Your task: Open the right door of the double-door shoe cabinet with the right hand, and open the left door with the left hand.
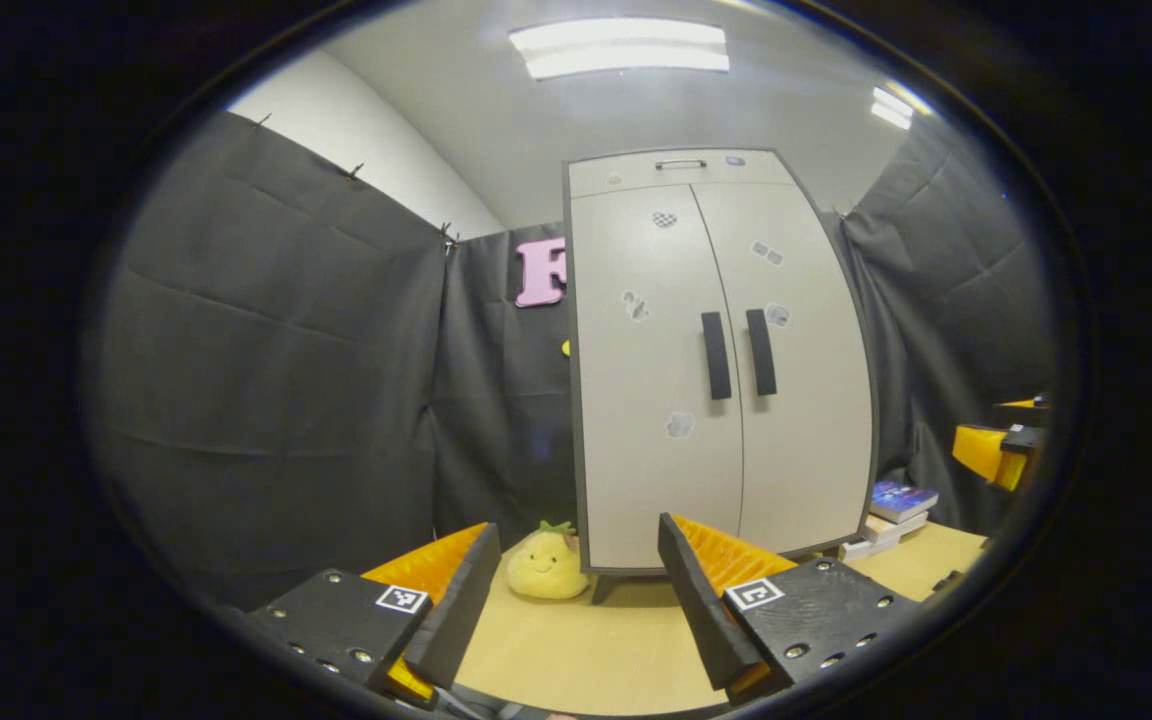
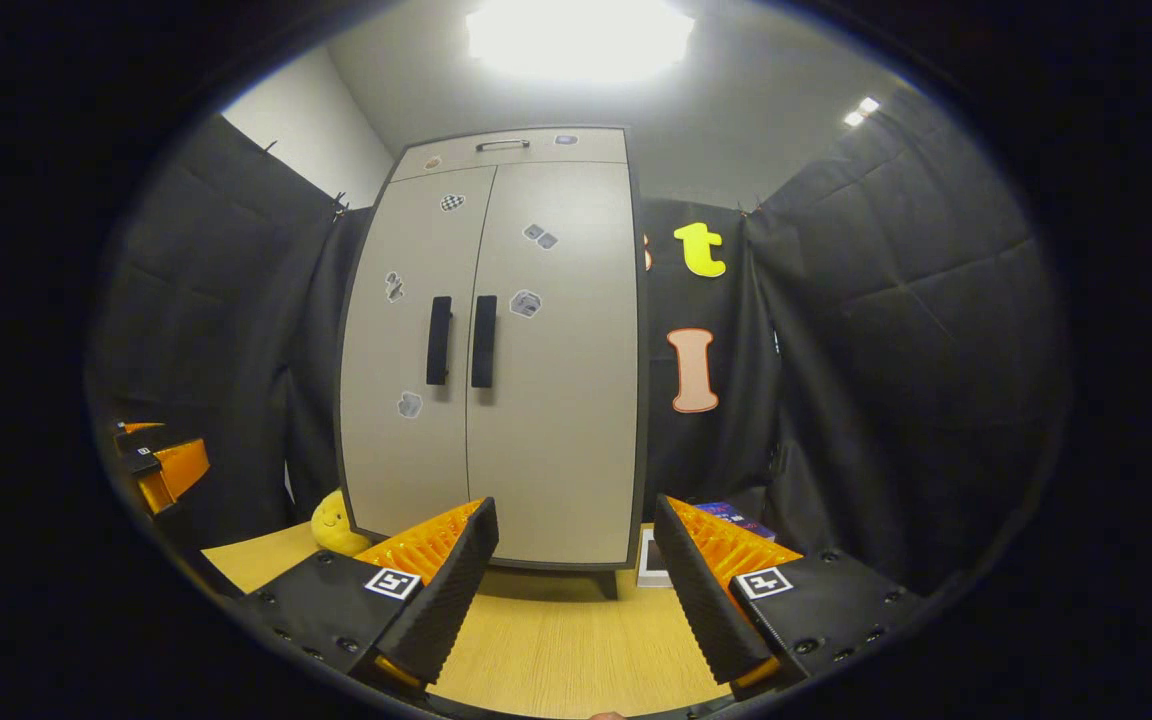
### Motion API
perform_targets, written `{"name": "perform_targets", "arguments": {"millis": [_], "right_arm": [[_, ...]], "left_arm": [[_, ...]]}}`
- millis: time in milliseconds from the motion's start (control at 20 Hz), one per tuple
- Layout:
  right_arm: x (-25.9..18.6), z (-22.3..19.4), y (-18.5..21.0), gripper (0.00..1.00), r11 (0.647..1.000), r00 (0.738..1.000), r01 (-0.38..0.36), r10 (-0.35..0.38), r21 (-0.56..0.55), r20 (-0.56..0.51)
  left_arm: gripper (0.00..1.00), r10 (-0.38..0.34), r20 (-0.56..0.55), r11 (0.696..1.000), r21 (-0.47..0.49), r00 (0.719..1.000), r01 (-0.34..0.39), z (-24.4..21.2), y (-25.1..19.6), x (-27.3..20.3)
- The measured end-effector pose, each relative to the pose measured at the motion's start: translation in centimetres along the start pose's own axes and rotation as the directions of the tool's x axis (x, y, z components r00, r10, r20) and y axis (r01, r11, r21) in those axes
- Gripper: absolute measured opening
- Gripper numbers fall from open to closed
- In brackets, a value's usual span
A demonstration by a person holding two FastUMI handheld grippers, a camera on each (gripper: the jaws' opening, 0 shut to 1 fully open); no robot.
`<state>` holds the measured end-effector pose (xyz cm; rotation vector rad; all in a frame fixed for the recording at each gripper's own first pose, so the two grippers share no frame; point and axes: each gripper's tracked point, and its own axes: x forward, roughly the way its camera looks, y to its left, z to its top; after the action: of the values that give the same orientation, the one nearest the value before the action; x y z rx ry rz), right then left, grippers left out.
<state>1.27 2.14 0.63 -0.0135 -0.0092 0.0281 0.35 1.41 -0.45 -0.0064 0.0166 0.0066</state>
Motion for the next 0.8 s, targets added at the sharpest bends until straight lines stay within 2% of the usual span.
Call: {"name": "perform_targets", "arguments": {"millis": [450, 800], "right_arm": [[5.4, 3.4, 1.3, 0.98, 0.999, 0.999, -0.02, 0.019, 0.029, 0.029], [11.1, 6.4, 3.9, 0.96, 0.997, 0.996, -0.073, 0.075, -0.036, 0.05]], "left_arm": [[0.92, 0.052, -0.019, 0.999, 0.012, 0.998, -0.052, -0.6, 2.6, -1.4], [0.92, 0.089, -0.034, 0.996, 0.026, 0.995, -0.088, -1.3, 4.4, -2.5]]}}
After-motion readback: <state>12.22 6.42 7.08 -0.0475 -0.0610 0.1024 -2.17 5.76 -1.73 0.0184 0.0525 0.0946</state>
